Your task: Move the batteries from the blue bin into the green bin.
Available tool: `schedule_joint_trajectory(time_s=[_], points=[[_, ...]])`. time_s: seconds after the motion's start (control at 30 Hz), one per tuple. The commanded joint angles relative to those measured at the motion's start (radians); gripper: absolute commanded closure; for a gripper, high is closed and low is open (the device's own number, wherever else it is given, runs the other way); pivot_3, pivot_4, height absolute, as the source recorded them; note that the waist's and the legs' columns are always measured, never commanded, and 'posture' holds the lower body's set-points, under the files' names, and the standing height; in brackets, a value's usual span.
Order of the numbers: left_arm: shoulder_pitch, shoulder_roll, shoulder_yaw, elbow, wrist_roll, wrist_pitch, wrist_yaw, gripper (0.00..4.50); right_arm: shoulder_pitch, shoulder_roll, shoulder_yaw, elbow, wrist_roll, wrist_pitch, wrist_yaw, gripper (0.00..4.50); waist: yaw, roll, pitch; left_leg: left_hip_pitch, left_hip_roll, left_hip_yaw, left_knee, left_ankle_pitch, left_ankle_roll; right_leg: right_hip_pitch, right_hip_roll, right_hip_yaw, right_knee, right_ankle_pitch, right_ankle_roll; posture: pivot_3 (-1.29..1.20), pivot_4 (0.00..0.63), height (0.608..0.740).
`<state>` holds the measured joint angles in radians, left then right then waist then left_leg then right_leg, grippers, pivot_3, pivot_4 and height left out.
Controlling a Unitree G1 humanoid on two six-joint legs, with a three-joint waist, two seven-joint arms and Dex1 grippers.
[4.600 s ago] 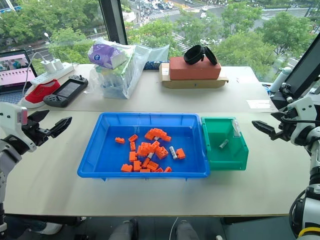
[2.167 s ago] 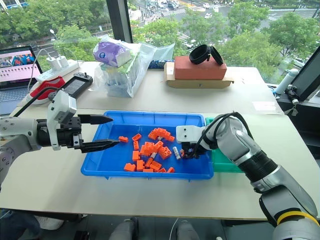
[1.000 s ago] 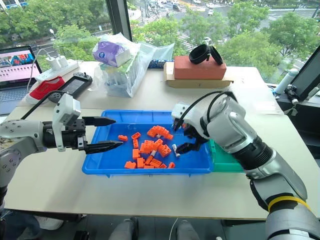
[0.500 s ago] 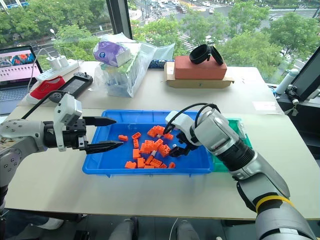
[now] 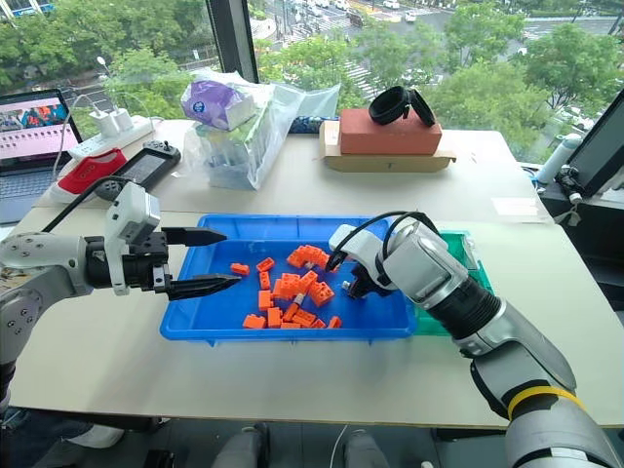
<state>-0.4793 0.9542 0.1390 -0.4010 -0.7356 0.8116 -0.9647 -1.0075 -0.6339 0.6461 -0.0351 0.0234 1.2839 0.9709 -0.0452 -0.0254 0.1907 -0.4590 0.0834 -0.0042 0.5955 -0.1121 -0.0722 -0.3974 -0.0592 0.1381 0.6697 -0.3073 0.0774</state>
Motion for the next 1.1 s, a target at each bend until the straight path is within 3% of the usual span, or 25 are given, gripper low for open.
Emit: schedule_joint_trajectory(time_s=[0.03,0.23,0.4,0.6,0.83,0.9,1.1], points=[[-0.026,0.001,0.015,-0.018,-0.009,-0.008,0.0,0.0,-0.036,-0.043,-0.007,-0.056,0.022,-0.019,0.023,4.22,0.002,0.0,0.0,0.0,0.0,0.0,0.0,0.0,0.0,0.0,0.0,0.0,0.0,0.0,0.0,0.0,0.15,0.739],[-0.048,-0.013,-0.005,-0.011,-0.008,-0.011,-0.007,0.0,-0.178,-0.12,-0.199,-0.025,0.14,-0.007,0.118,4.22,0.001,0.0,0.0,-0.001,0.0,0.0,0.0,0.0,0.0,-0.001,0.0,0.0,0.0,0.0,0.0,0.0,0.15,0.739],[-0.07,-0.022,-0.009,-0.007,-0.012,-0.017,-0.021,0.0,-0.281,-0.331,-0.295,0.152,0.153,-0.118,0.218,4.22,0.013,0.0,0.0,-0.001,0.0,0.0,-0.001,0.0,0.0,0.001,-0.001,-0.001,-0.004,0.0,0.0,0.0,0.15,0.739],[-0.114,-0.041,-0.033,0.035,-0.001,-0.037,-0.05,0.0,-0.121,-0.56,-0.231,0.134,0.108,-0.239,0.338,4.22,0.028,-0.001,0.0,-0.001,0.0,0.0,-0.002,0.0,0.001,0.002,-0.001,-0.004,-0.006,-0.001,-0.001,0.0,0.15,0.739],[-0.14,-0.053,-0.067,0.063,0.033,-0.059,-0.071,0.0,0.01,-0.524,-0.253,0.127,0.099,-0.175,0.279,4.22,-0.003,0.001,0.001,0.001,0.0,-0.001,-0.002,0.001,0.0,0.001,0.0,-0.003,-0.001,-0.001,-0.001,0.0,0.15,0.739],[-0.141,-0.051,-0.07,0.063,0.037,-0.061,-0.075,0.0,0.026,-0.51,-0.252,0.129,0.091,-0.163,0.25,3.19,0.0,0.001,0.001,0.001,0.0,-0.002,-0.002,0.001,0.0,0.002,0.0,-0.003,-0.002,-0.001,-0.001,0.0,0.15,0.739],[-0.136,-0.046,-0.061,0.057,0.038,-0.052,-0.071,0.0,0.005,-0.528,-0.256,0.124,0.071,-0.182,0.239,1.17,0.008,0.001,0.001,0.0,0.0,-0.002,-0.002,0.001,0.0,0.002,-0.001,-0.004,-0.003,-0.001,-0.001,0.0,0.15,0.739]])
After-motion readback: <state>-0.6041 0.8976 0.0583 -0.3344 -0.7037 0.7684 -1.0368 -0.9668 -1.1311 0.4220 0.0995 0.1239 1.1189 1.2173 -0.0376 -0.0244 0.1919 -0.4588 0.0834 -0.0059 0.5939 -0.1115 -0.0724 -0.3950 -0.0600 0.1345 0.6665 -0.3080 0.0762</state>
